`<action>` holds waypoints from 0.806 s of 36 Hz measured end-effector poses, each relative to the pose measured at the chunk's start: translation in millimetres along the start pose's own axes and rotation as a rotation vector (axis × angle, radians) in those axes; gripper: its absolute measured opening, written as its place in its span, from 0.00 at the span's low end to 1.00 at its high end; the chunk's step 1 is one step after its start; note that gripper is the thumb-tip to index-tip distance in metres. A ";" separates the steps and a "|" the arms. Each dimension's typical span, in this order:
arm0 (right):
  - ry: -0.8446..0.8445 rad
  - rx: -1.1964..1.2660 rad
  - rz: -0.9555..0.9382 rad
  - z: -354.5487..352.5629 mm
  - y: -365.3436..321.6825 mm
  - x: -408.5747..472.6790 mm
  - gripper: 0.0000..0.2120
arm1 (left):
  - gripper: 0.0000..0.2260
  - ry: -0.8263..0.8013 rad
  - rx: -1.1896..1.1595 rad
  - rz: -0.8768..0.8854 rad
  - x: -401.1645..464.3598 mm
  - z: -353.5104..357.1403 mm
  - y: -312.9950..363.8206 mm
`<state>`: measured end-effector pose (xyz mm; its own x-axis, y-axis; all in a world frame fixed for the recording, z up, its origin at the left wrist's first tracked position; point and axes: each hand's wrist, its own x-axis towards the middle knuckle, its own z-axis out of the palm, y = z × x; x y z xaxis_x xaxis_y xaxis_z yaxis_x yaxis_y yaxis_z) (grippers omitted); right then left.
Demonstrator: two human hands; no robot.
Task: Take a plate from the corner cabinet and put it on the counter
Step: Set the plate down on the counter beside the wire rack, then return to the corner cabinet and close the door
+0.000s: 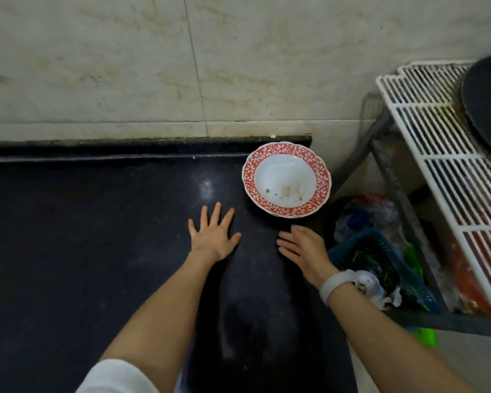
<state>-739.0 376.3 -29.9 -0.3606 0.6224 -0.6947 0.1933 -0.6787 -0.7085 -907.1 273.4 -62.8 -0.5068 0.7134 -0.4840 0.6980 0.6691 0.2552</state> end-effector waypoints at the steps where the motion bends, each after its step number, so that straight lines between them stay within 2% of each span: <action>1: -0.007 -0.068 -0.010 1.5 5.9 -7.3 0.16 | 0.27 0.037 -0.067 -0.016 -8.4 0.7 2.2; 7: -0.199 -0.460 -0.150 20.4 57.4 -52.5 0.13 | 0.16 0.326 -0.472 -0.189 -108.8 38.7 -18.0; 12: -0.464 -0.762 -0.251 52.3 105.2 -90.4 0.11 | 0.12 0.464 -0.512 -0.419 -211.7 75.4 -70.1; 17: -0.736 -1.022 -0.311 110.1 158.6 -143.3 0.13 | 0.13 0.600 -0.520 -0.640 -312.0 101.5 -141.4; 25: -1.067 -1.409 -0.368 202.3 259.0 -222.9 0.10 | 0.15 0.669 -0.704 -0.948 -443.4 163.9 -215.0; 29: -1.142 -1.507 -0.359 247.3 329.4 -274.7 0.12 | 0.15 0.701 -0.804 -1.066 -518.6 200.0 -261.1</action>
<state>-801.9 -114.6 -41.7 -0.7733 -0.3011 -0.5580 0.2702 0.6397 -0.7196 -725.4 -313.0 -45.9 -0.8775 -0.3694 -0.3058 -0.4794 0.6906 0.5415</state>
